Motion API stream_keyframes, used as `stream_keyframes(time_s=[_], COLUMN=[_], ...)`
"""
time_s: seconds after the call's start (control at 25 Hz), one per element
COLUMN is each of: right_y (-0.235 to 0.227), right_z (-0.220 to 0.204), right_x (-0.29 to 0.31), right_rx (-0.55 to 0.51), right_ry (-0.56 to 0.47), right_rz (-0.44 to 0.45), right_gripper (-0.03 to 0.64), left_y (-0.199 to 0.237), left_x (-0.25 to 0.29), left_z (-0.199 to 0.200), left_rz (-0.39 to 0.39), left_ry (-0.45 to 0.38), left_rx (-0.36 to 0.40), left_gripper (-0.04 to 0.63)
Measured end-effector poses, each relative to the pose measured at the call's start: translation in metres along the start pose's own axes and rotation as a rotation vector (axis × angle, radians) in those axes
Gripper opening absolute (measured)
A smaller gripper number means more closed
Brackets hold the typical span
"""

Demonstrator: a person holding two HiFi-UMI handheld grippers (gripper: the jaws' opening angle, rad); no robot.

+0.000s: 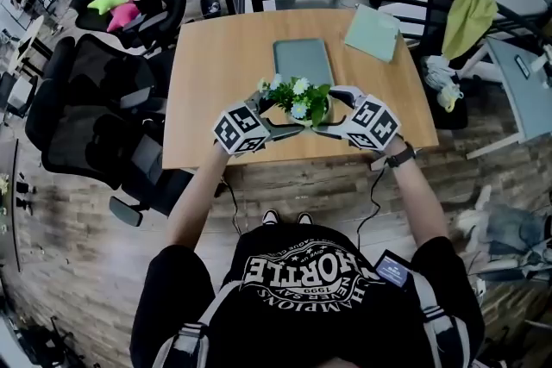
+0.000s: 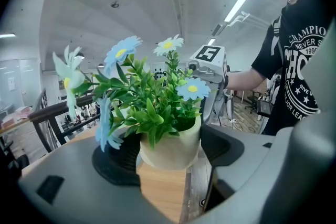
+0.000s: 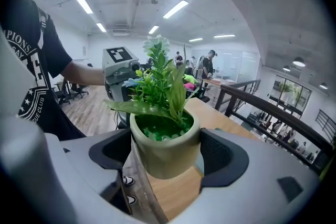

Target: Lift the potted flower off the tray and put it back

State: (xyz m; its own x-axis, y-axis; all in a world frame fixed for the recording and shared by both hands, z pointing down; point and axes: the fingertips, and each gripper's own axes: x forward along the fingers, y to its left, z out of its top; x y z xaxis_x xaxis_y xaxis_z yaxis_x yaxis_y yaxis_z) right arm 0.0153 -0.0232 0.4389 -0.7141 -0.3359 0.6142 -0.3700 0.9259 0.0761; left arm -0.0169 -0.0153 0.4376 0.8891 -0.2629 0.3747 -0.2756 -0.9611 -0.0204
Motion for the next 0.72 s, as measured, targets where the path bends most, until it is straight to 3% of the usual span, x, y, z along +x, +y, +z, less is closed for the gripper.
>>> stream_keyframes(time_s=[0.72], right_y=[0.023], right_z=[0.03], right_x=[0.023], right_rx=[0.054], right_ry=[-0.01], right_rz=[-0.075], right_gripper=[0.434], left_y=[0.005], left_x=[-0.04], left_z=[-0.011], left_rz=[-0.058], left_ry=[-0.025], left_rx=[0.017], left_gripper=[0.376])
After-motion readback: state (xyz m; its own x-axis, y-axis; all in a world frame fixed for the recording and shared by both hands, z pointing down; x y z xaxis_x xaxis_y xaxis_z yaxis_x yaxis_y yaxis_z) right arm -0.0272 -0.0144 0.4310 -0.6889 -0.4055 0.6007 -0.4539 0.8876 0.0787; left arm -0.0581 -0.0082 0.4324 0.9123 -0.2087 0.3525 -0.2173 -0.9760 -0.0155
